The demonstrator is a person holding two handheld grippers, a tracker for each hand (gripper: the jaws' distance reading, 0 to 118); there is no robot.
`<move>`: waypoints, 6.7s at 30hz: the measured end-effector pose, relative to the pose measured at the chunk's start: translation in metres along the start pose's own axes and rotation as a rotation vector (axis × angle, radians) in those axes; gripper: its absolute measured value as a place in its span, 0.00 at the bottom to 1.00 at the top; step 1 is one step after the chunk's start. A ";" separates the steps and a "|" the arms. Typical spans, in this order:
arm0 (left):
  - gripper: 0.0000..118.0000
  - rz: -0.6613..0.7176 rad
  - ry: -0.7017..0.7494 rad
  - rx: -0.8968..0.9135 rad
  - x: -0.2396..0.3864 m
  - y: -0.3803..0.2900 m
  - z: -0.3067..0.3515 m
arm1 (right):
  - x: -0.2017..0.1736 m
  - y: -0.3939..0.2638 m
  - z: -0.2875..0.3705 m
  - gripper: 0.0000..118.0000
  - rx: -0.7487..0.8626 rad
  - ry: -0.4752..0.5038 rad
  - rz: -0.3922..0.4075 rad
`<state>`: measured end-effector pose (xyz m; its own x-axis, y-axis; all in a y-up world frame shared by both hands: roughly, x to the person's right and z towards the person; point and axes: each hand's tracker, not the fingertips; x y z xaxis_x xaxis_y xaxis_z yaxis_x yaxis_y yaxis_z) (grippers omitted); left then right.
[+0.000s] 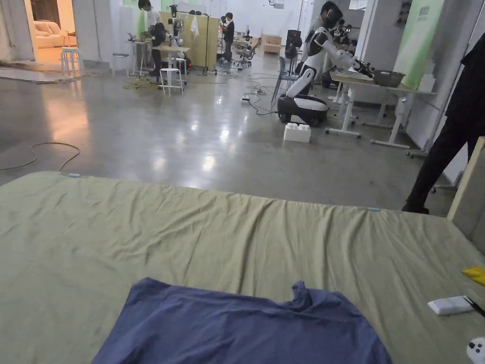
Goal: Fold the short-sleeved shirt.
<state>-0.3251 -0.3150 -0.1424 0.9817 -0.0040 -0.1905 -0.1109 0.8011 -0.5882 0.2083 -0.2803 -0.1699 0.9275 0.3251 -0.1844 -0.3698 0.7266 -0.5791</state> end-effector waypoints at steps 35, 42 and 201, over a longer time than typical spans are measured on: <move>0.55 -0.029 0.016 0.253 0.104 0.058 0.008 | -0.027 0.048 -0.016 0.60 0.316 -0.016 -0.240; 0.33 -0.035 -0.002 0.383 0.149 0.084 0.011 | -0.041 0.085 -0.016 0.38 0.512 -0.036 -0.305; 0.06 -0.033 0.036 0.408 0.123 0.106 0.001 | -0.017 0.122 -0.031 0.08 0.607 -0.031 -0.319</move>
<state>-0.2160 -0.2297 -0.2271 0.9768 -0.0492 -0.2085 -0.0015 0.9717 -0.2363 0.1493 -0.2160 -0.2622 0.9975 0.0499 -0.0505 -0.0525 0.9973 -0.0517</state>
